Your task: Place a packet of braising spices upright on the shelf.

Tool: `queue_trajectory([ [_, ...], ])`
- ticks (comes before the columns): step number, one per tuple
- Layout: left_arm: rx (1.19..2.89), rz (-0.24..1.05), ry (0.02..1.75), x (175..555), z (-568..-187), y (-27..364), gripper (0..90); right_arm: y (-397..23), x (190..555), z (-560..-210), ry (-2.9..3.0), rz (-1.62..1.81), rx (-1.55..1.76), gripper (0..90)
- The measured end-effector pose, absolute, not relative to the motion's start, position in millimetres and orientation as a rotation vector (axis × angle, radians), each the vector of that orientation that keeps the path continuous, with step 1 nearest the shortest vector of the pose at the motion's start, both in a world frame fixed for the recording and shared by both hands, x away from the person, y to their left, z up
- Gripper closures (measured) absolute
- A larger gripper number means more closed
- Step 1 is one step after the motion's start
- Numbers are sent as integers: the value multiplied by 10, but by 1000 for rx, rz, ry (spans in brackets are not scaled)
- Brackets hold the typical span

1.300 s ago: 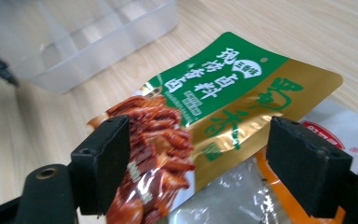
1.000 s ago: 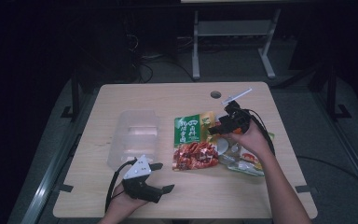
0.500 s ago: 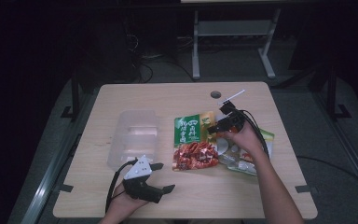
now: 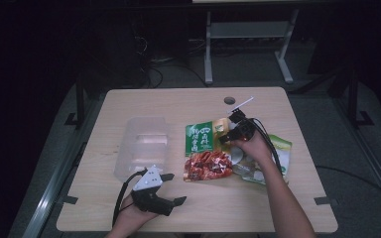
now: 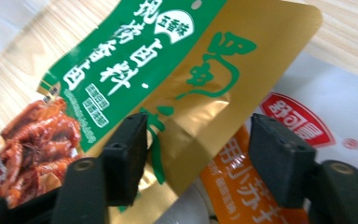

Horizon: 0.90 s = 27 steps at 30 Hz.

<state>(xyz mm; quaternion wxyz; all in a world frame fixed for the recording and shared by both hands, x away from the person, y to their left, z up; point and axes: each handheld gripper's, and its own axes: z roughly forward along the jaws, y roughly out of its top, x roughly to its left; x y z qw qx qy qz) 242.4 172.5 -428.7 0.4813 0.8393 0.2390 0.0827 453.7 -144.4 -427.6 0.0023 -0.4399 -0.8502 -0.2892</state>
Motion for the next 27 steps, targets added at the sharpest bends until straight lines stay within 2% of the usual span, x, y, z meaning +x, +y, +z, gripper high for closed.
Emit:
queue_trajectory([
  [3,2049,203,584,2423,-4284,1734,164,-1437,4547,-4286,-2653,-912,-1381,502],
  [4,2044,204,589,2417,-4280,1747,165,-1432,4545,-4293,-2640,-914,-1367,577],
  [5,2044,204,589,2417,-4280,1747,165,-1432,4545,-4293,-2640,-914,-1367,577],
  [8,2041,211,595,2421,-4276,1761,165,-1431,4540,-4284,-2644,-932,-1356,733],
  [9,2041,211,596,2423,-4275,1762,165,-1431,4535,-4282,-2636,-931,-1360,833],
  [10,2042,210,598,2424,-4276,1762,165,-1431,4535,-4282,-2636,-931,-1360,833],
  [12,2043,216,597,2425,-4278,1759,164,-1471,4525,-4273,-2581,-993,-1334,896],
  [19,2023,208,605,2427,-4255,1734,174,-1543,4434,-4195,-2549,-1075,-1295,900],
  [27,1987,208,608,2436,-4153,1621,210,-1652,4088,-3887,-2582,-1296,-1201,900],
])
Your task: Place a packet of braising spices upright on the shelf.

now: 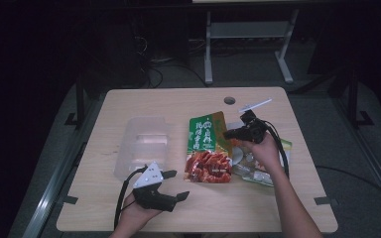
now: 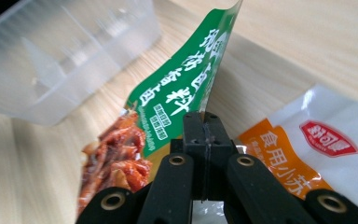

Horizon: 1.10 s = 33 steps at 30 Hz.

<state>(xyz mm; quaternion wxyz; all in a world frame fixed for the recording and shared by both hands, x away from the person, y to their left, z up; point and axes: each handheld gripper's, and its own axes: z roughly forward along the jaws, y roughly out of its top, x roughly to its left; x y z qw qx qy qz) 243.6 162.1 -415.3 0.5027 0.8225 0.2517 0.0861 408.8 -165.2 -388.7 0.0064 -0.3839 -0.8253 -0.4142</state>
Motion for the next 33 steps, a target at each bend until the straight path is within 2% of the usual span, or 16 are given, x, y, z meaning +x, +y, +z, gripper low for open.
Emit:
queue_trajectory([
  [6,1995,216,621,2539,-4141,1478,211,-1707,3809,-3642,-2685,-1408,-1101,900],
  [9,1983,289,635,2668,-4152,1320,170,-1746,3638,-3482,-2722,-1496,-1053,900],
  [13,1964,300,672,2807,-4183,1215,170,-1792,3488,-3410,-2764,-1544,-1041,900],
  [21,1944,224,827,3185,-4408,1029,180,-1940,3388,-3549,-2762,-1575,-1050,900],
  [24,1934,178,843,3219,-4413,962,195,-1967,3384,-3585,-2750,-1577,-1055,900],
  [25,1951,225,835,3204,-4387,843,199,-1988,3394,-3607,-2750,-1566,-1065,900],
  [28,1945,219,844,3219,-4384,765,193,-2007,3394,-3621,-2744,-1571,-1060,900],
  [33,1911,136,928,3355,-4431,753,186,-2040,3353,-3600,-2751,-1577,-1041,900],
])
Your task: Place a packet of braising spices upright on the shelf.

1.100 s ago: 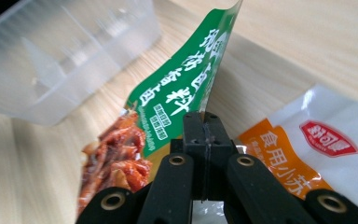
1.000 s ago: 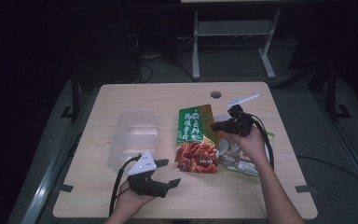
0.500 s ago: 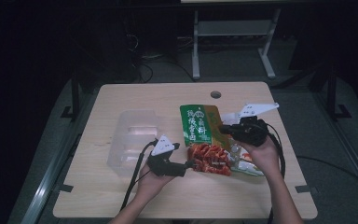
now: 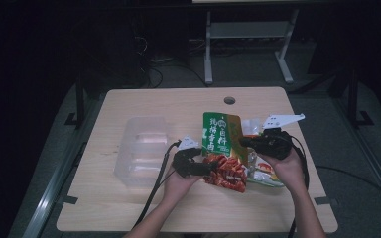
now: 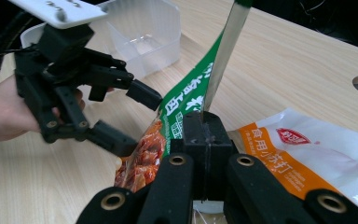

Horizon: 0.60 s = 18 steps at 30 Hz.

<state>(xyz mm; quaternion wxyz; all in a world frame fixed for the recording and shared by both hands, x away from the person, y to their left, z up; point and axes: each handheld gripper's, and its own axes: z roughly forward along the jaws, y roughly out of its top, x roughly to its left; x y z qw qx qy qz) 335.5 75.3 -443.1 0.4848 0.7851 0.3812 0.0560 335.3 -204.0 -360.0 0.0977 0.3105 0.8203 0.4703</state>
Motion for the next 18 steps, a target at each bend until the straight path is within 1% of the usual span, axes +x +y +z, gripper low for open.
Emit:
queue_trajectory([
  [1,1911,136,928,3355,-4431,753,197,-2040,3353,-3600,2428,1392,919,900],
  [2,1915,103,926,3380,-4440,748,225,-2051,3357,-3601,2426,1408,916,900],
  [3,1920,77,928,3407,-4452,732,225,-2051,3357,-3601,2426,1408,916,900],
  [4,1976,84,921,3451,-4468,713,232,-2058,3359,-3598,2423,1424,906,900],
  [5,1976,84,921,3451,-4468,713,220,-2058,3359,-3598,2423,1424,906,900],
  [7,1952,36,945,3495,-4482,716,237,-2055,3351,-3598,2428,1416,890,900],
  [8,1941,4,929,3515,-4485,726,280,-2053,3350,-3603,2429,1406,892,900],
  [9,1934,-8,938,3518,-4480,730,377,-2063,3357,-3622,2435,1399,899,900],
  [10,1925,-18,941,3530,-4474,738,417,-2070,3360,-3633,2436,1402,906,900],
  [11,1915,-29,947,3531,-4467,745,417,-2070,3360,-3633,2436,1402,906,900],
  [13,1918,-36,937,3537,-4458,770,553,-2094,3365,-3647,2435,1407,916,900],
  [14,1918,-45,922,3531,-4443,778,688,-2122,3365,-3651,2427,1410,927,900],
  [15,1920,-37,916,3519,-4432,773,743,-2131,3364,-3651,2425,1408,932,900],
  [17,1925,-31,910,3506,-4420,767,806,-2144,3363,-3655,2417,1412,936,900],
  [18,1929,-23,903,3484,-4401,759,806,-2161,3366,-3659,2417,1418,937,900],
])
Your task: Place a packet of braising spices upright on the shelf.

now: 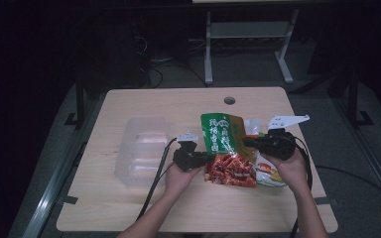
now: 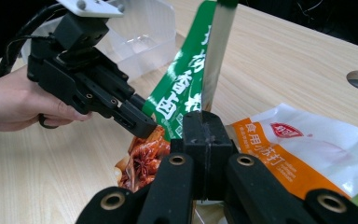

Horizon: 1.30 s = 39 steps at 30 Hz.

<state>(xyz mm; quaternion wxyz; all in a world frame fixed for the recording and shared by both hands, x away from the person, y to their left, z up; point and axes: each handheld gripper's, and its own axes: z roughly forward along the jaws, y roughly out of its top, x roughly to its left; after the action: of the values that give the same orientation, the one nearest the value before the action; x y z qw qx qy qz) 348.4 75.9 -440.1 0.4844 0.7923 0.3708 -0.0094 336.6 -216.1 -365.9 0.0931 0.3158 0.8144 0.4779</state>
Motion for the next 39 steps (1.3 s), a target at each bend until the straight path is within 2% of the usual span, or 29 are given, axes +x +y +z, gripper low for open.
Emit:
queue_trajectory([
  [1,1940,1,886,3450,-4379,744,848,-2186,3364,-3673,2414,1418,954,900],
  [4,1947,37,873,3401,-4352,729,873,-2238,3362,-3697,2413,1429,976,900],
  [11,1942,101,853,3340,-4319,736,884,-2306,3373,-3726,2430,1447,984,894],
  [20,1966,157,805,3261,-4272,729,889,-2172,3391,-3820,2498,1424,963,799],
  [25,1974,167,801,3246,-4282,731,888,-2101,3394,-3853,2515,1418,950,819],
  [27,1971,168,798,3237,-4290,735,886,-2090,3393,-3861,2511,1416,953,873],
  [29,1974,185,799,3214,-4301,736,860,-2092,3391,-3863,2511,1420,956,887],
  [32,1971,197,813,3172,-4308,743,678,-2113,3377,-3868,2525,1451,951,892],
  [33,1976,195,814,3162,-4304,748,678,-2113,3377,-3868,2525,1451,951,892],
  [34,1949,163,823,3126,-4292,759,542,-2114,3361,-3861,2525,1465,950,893],
  [37,1967,185,806,3078,-4260,759,454,-2103,3325,-3846,2518,1480,946,894],
  [39,1972,198,787,3018,-4224,761,429,-2092,3284,-3822,2514,1493,944,895],
])
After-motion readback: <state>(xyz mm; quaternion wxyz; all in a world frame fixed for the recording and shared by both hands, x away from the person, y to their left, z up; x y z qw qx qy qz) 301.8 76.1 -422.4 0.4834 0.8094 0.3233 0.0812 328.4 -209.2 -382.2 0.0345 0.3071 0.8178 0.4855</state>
